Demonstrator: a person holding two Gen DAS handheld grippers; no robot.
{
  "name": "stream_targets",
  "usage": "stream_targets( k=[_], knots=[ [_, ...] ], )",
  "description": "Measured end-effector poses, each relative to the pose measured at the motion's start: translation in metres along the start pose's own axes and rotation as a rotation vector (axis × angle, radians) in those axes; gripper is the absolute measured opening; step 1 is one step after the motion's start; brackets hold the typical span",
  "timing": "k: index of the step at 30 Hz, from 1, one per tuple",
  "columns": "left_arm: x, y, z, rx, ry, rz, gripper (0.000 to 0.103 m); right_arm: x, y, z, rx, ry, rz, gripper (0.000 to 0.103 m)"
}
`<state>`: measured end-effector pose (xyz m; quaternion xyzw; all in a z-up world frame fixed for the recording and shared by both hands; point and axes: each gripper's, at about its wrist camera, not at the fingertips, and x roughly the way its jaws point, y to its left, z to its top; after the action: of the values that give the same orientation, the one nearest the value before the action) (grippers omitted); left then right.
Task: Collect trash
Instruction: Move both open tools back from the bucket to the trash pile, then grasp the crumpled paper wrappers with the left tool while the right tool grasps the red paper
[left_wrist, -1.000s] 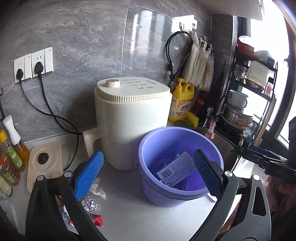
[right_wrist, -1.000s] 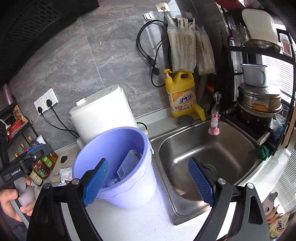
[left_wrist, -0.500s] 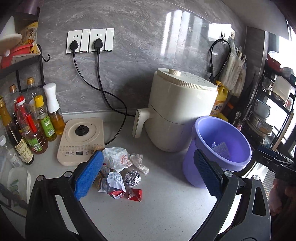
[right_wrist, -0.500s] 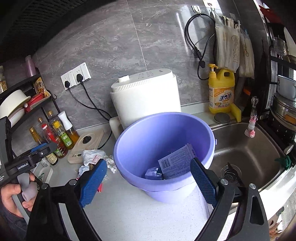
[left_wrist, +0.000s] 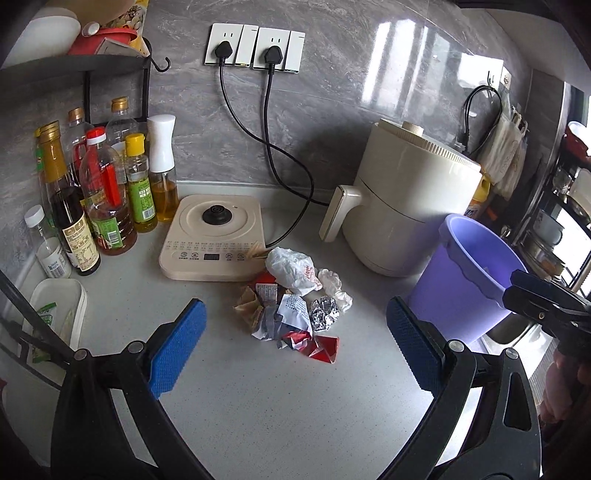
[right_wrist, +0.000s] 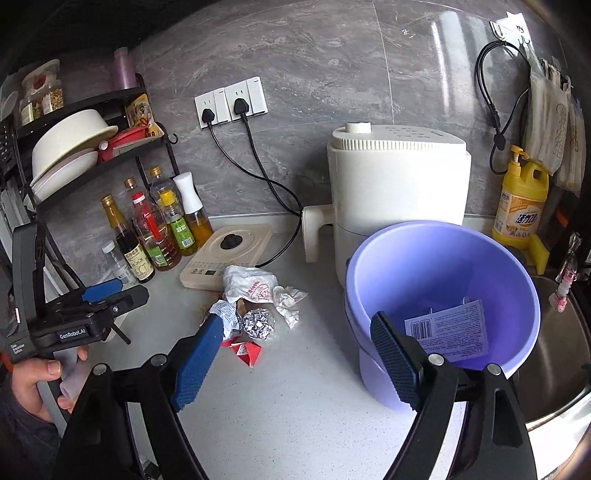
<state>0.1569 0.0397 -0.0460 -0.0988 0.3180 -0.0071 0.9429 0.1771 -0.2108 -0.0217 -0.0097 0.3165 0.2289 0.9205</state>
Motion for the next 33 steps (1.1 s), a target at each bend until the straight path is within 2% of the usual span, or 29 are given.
stream_targets(
  k=[3, 5, 11, 17, 19, 27, 29, 32, 33],
  knots=[
    [0.006, 0.008, -0.006, -0.024, 0.014, 0.001, 0.095, 0.015, 0.013, -0.003, -0.023, 0.039, 0.043, 0.067],
    [0.012, 0.012, -0.01, -0.035, 0.031, -0.005, 0.086, 0.026, 0.02, -0.006, -0.037, 0.068, 0.06, 0.064],
    [0.036, 0.019, -0.022, -0.045, 0.097, -0.033, 0.071, 0.067, 0.034, -0.021, -0.073, 0.164, 0.097, 0.05],
    [0.068, 0.025, -0.034, -0.093, 0.162, -0.062, 0.062, 0.11, 0.046, -0.04, -0.125, 0.258, 0.107, 0.036],
    [0.079, 0.025, -0.037, -0.106, 0.178, -0.069, 0.062, 0.123, 0.045, -0.044, -0.123, 0.288, 0.111, 0.032],
    [0.121, 0.023, -0.044, -0.162, 0.24, -0.081, 0.063, 0.144, 0.043, -0.05, -0.148, 0.329, 0.106, 0.032],
    [0.129, 0.023, -0.044, -0.183, 0.247, -0.094, 0.068, 0.146, 0.042, -0.051, -0.151, 0.335, 0.109, 0.032],
    [0.14, 0.023, -0.044, -0.199, 0.247, -0.069, 0.079, 0.149, 0.04, -0.053, -0.148, 0.347, 0.109, 0.032],
    [0.143, 0.023, -0.043, -0.206, 0.244, -0.064, 0.079, 0.15, 0.039, -0.054, -0.146, 0.35, 0.11, 0.032]
  ],
)
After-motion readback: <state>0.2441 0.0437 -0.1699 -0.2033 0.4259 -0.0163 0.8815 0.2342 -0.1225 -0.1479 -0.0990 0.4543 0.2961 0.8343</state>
